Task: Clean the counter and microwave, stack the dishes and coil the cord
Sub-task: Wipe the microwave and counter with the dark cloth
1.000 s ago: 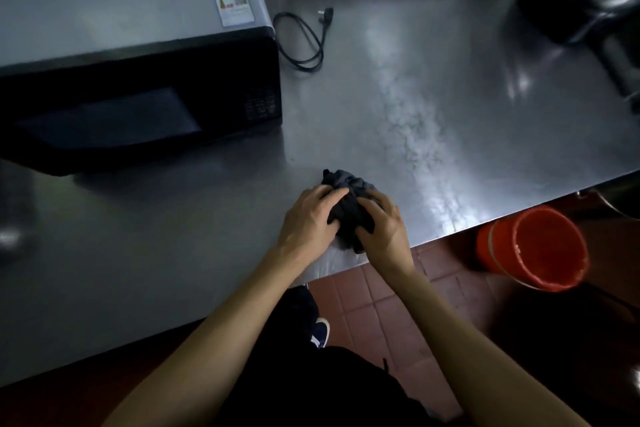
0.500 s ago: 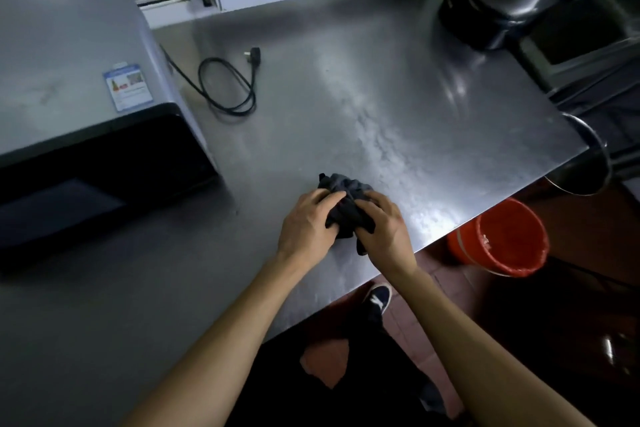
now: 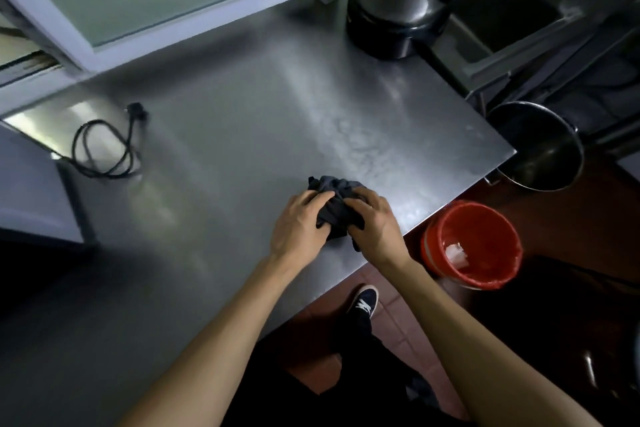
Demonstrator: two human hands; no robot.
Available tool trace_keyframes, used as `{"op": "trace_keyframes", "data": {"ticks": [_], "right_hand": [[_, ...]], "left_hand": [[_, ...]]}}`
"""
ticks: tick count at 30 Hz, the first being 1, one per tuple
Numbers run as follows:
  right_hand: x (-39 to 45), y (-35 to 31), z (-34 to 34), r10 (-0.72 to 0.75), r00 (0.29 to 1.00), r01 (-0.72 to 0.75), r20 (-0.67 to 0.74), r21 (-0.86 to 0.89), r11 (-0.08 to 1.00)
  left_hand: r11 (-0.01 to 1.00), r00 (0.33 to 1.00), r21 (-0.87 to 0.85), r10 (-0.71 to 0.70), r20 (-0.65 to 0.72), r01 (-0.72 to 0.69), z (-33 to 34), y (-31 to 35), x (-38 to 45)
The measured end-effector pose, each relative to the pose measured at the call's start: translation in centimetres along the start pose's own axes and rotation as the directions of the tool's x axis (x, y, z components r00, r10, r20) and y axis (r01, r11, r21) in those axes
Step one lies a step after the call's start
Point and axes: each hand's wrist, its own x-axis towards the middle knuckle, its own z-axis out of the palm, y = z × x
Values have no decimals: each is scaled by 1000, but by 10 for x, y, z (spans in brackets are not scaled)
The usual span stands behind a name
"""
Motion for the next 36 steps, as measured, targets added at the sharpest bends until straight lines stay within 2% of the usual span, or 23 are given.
{"op": "trace_keyframes", "data": {"ticks": [7, 16, 21, 26, 29, 36], "right_hand": [[23, 96, -76, 53, 999, -53, -7, -24, 998], [60, 187, -139, 74, 995, -80, -72, -80, 994], [82, 226, -153, 71, 994, -78, -80, -86, 993], [103, 264, -158, 82, 994, -88, -68, -100, 991], [107, 280, -162, 100, 995, -103, -27, -140, 985], [99, 284, -160, 139, 986, -114, 94, -226, 967]], "left_hand": [[999, 998, -10, 50, 29, -50, 59, 91, 67], [992, 997, -116, 60, 43, -55, 130, 164, 145], [992, 998, -124, 37, 41, -31, 160, 185, 181], [994, 995, -103, 32, 97, -22, 182, 195, 207], [995, 989, -92, 43, 144, -30, 192, 201, 213], [995, 970, 63, 56, 238, -72, 185, 199, 205]]}}
